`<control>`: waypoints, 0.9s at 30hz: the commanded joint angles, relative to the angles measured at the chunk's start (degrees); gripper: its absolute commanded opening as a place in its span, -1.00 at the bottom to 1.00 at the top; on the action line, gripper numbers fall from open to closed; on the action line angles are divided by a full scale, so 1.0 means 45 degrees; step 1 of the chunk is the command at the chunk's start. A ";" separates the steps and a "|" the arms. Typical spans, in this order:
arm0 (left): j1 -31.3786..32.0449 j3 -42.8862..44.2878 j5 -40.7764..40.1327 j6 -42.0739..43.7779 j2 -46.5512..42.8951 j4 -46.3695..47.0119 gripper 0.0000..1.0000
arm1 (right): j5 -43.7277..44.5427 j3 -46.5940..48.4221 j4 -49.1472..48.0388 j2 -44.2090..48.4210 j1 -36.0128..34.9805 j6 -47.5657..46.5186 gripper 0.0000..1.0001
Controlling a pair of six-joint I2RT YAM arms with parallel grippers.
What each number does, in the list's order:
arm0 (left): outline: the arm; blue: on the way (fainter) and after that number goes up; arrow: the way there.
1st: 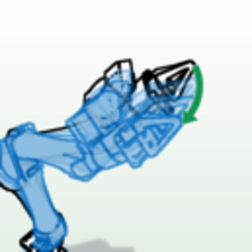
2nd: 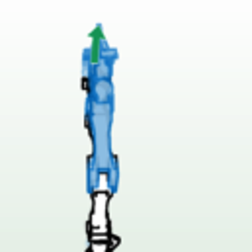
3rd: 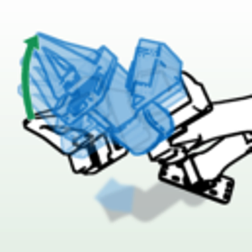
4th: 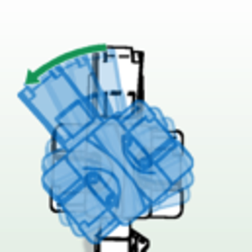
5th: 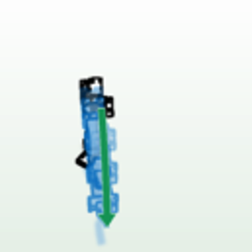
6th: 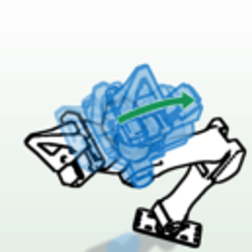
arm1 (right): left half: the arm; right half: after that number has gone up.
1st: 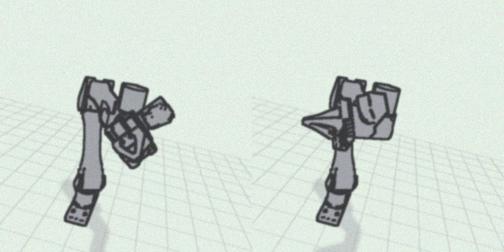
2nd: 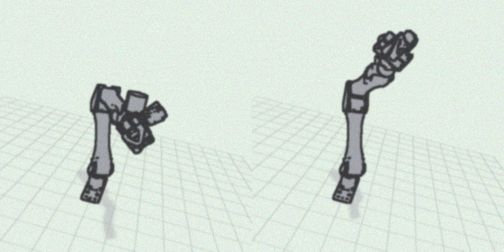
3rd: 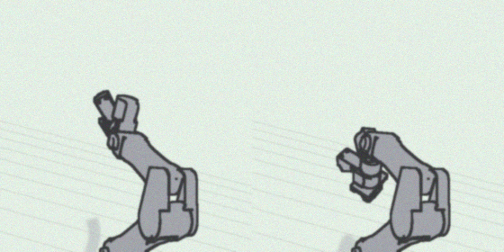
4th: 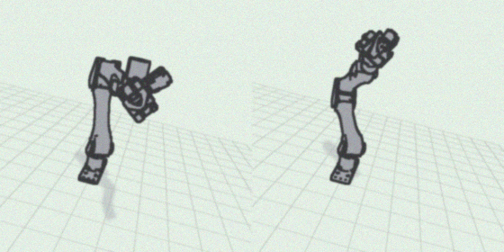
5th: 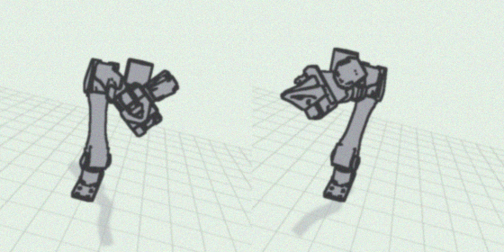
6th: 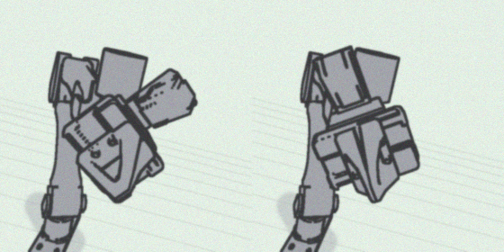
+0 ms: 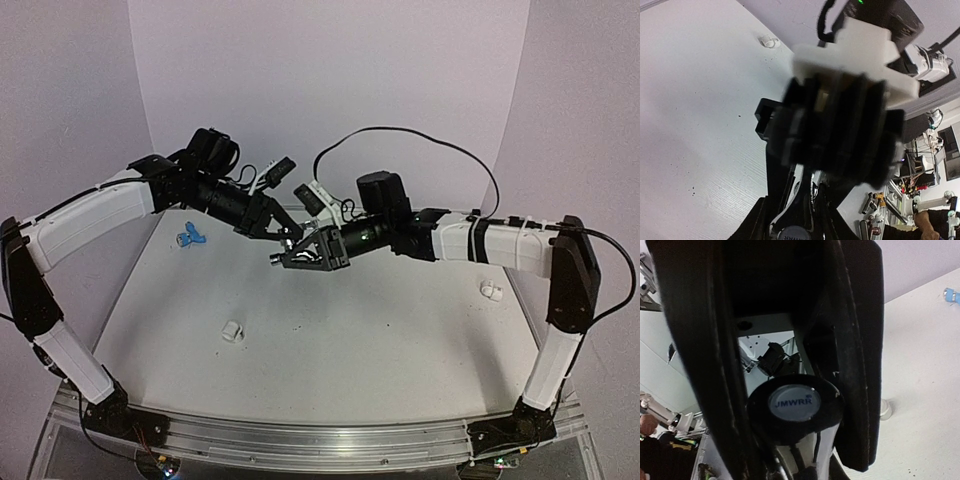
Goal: Install the water faucets
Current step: Pass from the left arm to the right, then pick up the adaptor from the center of the board.
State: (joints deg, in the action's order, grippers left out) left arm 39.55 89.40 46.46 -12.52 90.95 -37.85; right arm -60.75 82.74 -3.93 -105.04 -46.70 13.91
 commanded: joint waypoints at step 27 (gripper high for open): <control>-0.0101 -0.6471 -0.9435 -0.5247 -0.0496 -0.0892 0.49 | 0.9878 -0.4534 -0.0200 0.4280 0.0080 -0.2376 -1.00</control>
State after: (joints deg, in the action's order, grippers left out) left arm 36.79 54.98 13.02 -38.65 84.18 -38.06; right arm -17.24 62.62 -2.40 -89.46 -46.86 5.12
